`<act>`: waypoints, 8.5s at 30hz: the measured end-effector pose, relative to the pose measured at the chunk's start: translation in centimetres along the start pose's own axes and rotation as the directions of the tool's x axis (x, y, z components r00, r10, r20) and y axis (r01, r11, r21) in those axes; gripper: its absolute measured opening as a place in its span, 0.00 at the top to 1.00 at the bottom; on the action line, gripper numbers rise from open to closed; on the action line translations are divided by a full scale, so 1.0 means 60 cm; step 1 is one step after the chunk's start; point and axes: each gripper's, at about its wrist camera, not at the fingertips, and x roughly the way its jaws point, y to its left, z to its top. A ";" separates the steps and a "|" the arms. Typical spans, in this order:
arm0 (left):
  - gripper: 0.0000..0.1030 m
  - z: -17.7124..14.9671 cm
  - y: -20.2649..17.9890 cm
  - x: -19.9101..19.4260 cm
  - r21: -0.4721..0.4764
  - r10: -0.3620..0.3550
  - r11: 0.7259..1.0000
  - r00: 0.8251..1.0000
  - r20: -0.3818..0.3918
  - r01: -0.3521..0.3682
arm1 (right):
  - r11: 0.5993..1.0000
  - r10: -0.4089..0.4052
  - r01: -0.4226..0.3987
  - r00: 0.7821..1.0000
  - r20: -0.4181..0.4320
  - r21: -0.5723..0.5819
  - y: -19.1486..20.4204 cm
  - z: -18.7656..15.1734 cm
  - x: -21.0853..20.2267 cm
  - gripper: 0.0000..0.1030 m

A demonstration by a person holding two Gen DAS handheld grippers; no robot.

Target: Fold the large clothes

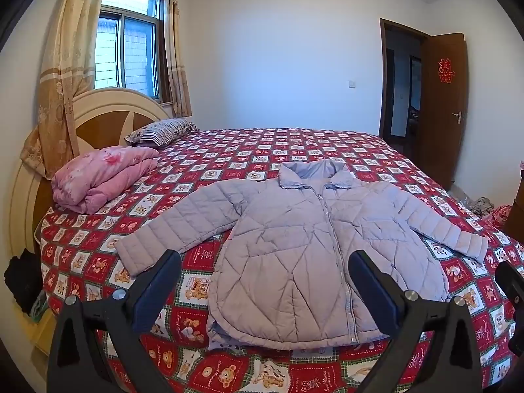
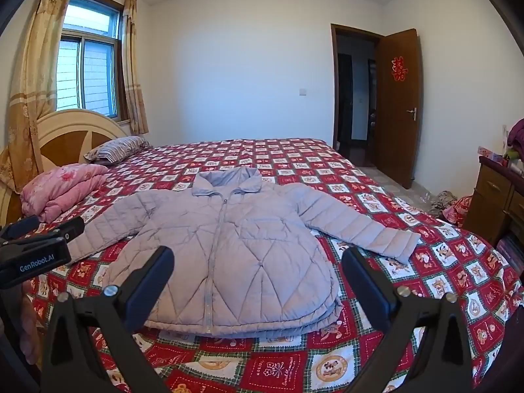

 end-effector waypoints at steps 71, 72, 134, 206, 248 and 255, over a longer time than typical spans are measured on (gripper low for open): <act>0.01 -0.003 0.013 0.019 0.008 0.020 1.000 1.000 0.001 -0.020 | 1.000 0.012 -0.012 1.000 -0.021 0.007 0.002 -0.002 0.014 0.00; 0.01 -0.004 0.014 0.019 0.009 0.021 1.000 1.000 0.001 -0.021 | 1.000 0.011 -0.011 1.000 -0.020 0.006 0.001 -0.002 0.014 0.00; 0.01 0.064 0.129 0.564 0.035 0.229 0.973 0.944 -0.238 -0.227 | 0.952 -0.294 0.304 0.943 -0.154 0.044 -0.307 0.130 0.420 0.94; 0.98 0.115 -0.278 0.641 0.130 -0.241 0.947 0.918 -0.313 0.293 | 0.987 -0.157 0.158 0.965 -0.208 -0.016 -0.185 -0.063 0.485 0.20; 0.97 0.125 -0.082 0.659 0.056 0.131 0.991 0.974 -0.182 -0.123 | 0.992 -0.124 0.119 0.976 -0.178 -0.035 -0.166 0.069 0.556 0.31; 0.97 0.079 -0.122 0.769 0.180 0.292 0.951 0.922 -0.255 -0.252 | 0.989 -0.063 0.095 0.964 -0.259 0.115 -0.197 0.131 0.712 0.49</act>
